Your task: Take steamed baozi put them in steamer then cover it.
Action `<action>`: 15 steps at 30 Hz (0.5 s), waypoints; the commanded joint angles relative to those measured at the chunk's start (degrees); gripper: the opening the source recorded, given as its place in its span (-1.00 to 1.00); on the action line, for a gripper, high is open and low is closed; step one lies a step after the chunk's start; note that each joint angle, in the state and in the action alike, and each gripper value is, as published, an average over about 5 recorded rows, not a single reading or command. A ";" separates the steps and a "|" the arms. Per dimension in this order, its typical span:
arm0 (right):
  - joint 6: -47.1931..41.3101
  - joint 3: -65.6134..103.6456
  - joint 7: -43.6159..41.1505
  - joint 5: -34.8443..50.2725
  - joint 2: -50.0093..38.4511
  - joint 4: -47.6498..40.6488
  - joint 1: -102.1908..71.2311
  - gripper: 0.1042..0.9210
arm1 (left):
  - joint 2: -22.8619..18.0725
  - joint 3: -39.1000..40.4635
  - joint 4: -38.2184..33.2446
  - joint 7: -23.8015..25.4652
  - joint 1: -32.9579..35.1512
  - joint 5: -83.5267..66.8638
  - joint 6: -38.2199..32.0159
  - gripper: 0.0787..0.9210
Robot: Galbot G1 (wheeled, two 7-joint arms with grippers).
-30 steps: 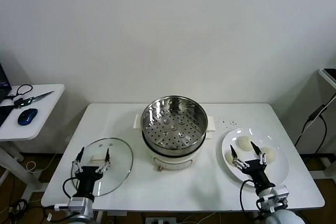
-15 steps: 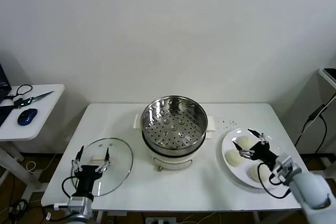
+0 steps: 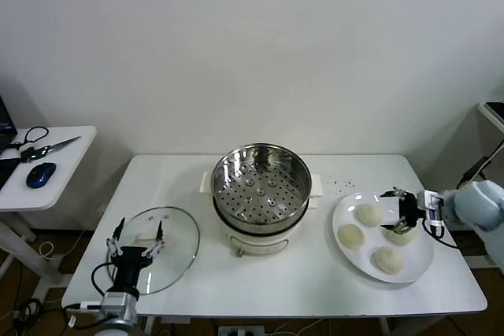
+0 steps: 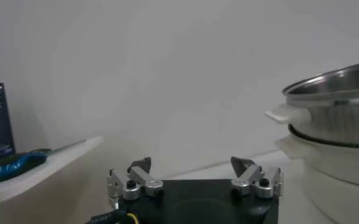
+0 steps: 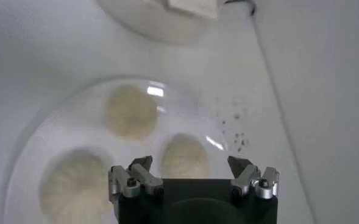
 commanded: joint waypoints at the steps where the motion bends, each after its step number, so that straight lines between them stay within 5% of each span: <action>1: 1.37 -27.18 -7.28 -4.44 4.28 -14.22 23.81 0.76 | 0.33 -0.13 0.07 -0.08 -0.14 0.00 0.25 0.77; 15: 0.94 -28.69 -5.42 -4.45 17.54 -21.94 22.76 0.76 | -0.06 -0.23 0.19 -0.27 -0.52 0.43 1.13 0.77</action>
